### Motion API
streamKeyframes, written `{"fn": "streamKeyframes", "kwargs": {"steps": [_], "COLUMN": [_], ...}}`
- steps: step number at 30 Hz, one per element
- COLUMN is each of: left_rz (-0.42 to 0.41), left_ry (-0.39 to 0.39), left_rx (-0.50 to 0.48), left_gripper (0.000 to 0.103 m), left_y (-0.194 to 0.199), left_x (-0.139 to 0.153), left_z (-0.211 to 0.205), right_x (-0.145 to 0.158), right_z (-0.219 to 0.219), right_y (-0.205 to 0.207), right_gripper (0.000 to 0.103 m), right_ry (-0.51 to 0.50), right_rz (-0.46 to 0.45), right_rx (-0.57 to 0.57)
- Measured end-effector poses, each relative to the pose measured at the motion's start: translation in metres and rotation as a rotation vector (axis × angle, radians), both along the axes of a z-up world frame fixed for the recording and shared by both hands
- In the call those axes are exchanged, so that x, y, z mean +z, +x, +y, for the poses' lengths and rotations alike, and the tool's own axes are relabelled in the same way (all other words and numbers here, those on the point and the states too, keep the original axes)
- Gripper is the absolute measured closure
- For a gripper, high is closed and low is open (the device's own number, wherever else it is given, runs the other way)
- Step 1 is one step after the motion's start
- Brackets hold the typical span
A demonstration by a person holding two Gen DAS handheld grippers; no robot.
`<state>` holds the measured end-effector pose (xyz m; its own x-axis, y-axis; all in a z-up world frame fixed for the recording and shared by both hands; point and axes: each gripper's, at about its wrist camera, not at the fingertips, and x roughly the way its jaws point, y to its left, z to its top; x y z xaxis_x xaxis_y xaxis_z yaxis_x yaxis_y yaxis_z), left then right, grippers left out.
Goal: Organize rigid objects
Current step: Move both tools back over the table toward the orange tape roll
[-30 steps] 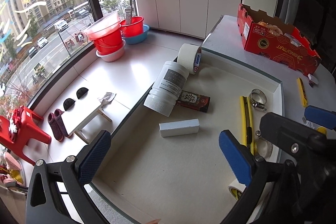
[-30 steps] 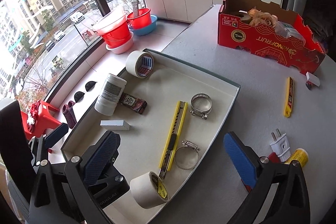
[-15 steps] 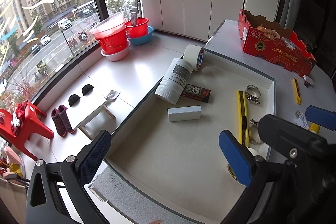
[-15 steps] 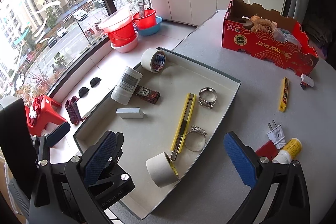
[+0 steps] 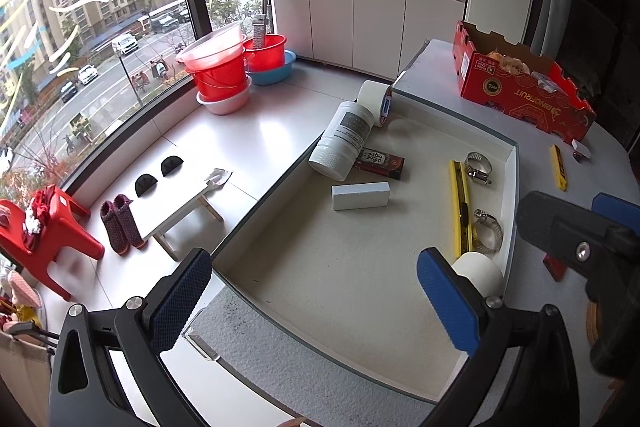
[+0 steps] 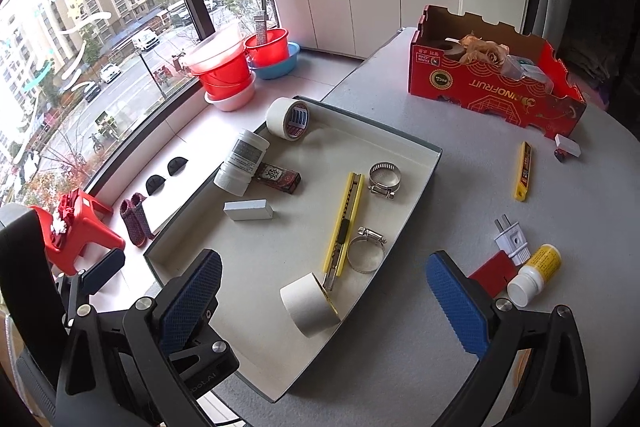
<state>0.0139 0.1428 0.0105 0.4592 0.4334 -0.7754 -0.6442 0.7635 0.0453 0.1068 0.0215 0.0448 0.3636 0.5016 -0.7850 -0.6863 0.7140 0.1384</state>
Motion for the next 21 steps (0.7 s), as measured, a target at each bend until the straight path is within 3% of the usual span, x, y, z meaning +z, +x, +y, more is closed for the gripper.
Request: {"fn": "streamKeyframes", "kwargs": {"steps": [9,21], "left_rz": [-0.004,0.001], "left_ry": [0.018,0.000], "left_rx": [0.005,-0.183], "left_gripper": [0.000,0.000], "left_y": [-0.011,0.009], "left_x": [0.011,0.008], "left_z": [-0.001,-0.064], "right_x": [0.013,0.005], "right_z": [-0.004,-0.079], "right_y": [-0.011,-0.008], "right_gripper": [0.000,0.000], "right_ry": [0.015,0.057], "right_rz": [-0.018,0.027], "right_rx": [0.037,-0.071]}}
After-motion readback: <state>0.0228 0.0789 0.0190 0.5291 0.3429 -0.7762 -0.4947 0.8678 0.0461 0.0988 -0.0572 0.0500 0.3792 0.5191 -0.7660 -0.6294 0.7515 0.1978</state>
